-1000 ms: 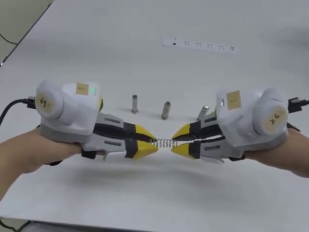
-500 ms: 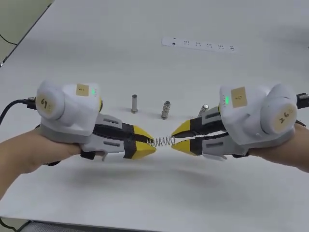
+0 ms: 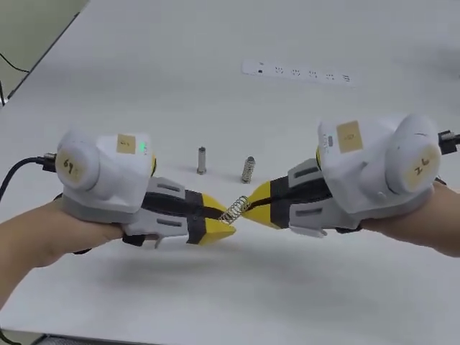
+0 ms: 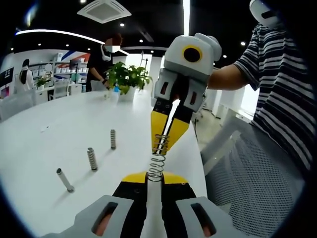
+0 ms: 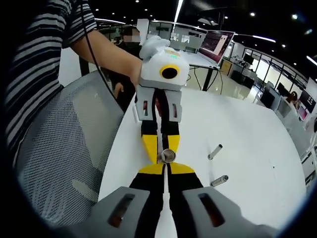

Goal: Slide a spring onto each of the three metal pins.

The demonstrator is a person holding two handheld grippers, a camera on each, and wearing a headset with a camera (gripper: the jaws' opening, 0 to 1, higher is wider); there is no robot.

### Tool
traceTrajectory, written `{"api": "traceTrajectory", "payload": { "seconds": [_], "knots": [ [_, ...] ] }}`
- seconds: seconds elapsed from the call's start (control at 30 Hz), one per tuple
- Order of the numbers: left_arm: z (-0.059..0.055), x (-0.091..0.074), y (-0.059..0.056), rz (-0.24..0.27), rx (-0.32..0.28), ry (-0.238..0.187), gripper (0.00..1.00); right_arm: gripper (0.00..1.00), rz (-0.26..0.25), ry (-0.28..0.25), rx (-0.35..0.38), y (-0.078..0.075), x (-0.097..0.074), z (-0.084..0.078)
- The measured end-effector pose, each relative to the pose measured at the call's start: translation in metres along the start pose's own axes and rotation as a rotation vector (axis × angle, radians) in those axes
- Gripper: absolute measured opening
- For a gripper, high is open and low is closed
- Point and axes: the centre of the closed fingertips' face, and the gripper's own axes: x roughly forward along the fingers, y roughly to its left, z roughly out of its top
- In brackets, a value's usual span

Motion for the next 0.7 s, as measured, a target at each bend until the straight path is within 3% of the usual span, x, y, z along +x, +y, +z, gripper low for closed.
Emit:
{"api": "traceTrajectory", "payload": {
  "seconds": [0.4, 0.7],
  "knots": [
    [0.001, 0.003, -0.001, -0.008, 0.006, -0.003, 0.01, 0.05, 0.008, -0.088, 0.081, 0.002, -0.004, 0.018],
    [0.004, 0.004, -0.002, -0.01, 0.009, -0.009, 0.01, 0.08, 0.004, -0.108, 0.099, 0.004, -0.005, 0.022]
  ]
}}
